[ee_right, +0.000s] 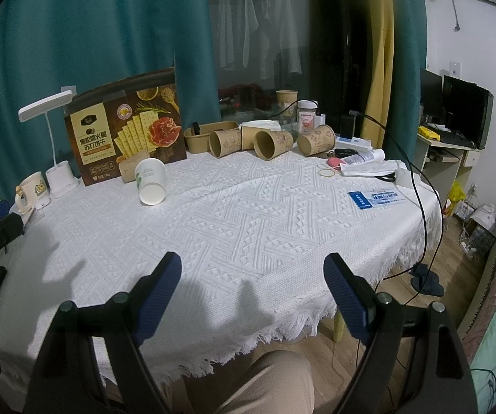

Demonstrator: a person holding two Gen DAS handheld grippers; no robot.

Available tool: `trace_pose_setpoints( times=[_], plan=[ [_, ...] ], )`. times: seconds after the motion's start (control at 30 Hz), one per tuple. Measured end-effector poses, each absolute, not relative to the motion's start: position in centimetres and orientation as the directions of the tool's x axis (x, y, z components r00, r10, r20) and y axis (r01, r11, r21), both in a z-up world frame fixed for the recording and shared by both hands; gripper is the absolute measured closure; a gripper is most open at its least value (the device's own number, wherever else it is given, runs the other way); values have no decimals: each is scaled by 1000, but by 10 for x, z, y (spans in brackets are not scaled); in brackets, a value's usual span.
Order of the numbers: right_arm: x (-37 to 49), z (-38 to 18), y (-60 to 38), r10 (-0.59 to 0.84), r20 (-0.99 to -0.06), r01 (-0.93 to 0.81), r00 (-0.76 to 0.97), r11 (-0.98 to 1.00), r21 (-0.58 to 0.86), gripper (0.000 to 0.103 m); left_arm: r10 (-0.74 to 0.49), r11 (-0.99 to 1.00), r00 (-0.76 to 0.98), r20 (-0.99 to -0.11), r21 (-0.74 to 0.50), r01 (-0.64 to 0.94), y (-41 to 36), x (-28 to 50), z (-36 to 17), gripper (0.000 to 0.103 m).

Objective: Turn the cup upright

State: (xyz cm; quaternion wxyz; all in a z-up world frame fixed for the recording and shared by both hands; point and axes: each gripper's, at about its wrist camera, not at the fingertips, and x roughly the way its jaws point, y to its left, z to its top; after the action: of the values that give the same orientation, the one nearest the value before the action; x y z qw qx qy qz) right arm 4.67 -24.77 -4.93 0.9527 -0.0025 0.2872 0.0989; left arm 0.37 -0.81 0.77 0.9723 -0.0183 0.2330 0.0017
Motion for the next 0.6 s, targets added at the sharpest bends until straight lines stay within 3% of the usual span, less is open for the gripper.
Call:
trace_pose_setpoints(
  times=[0.6],
  plan=[
    [48,-51,-249,187,-547,-190,816,980,52,20,-6,999,892,-452,-38,-12,-7,4,8,4]
  ],
)
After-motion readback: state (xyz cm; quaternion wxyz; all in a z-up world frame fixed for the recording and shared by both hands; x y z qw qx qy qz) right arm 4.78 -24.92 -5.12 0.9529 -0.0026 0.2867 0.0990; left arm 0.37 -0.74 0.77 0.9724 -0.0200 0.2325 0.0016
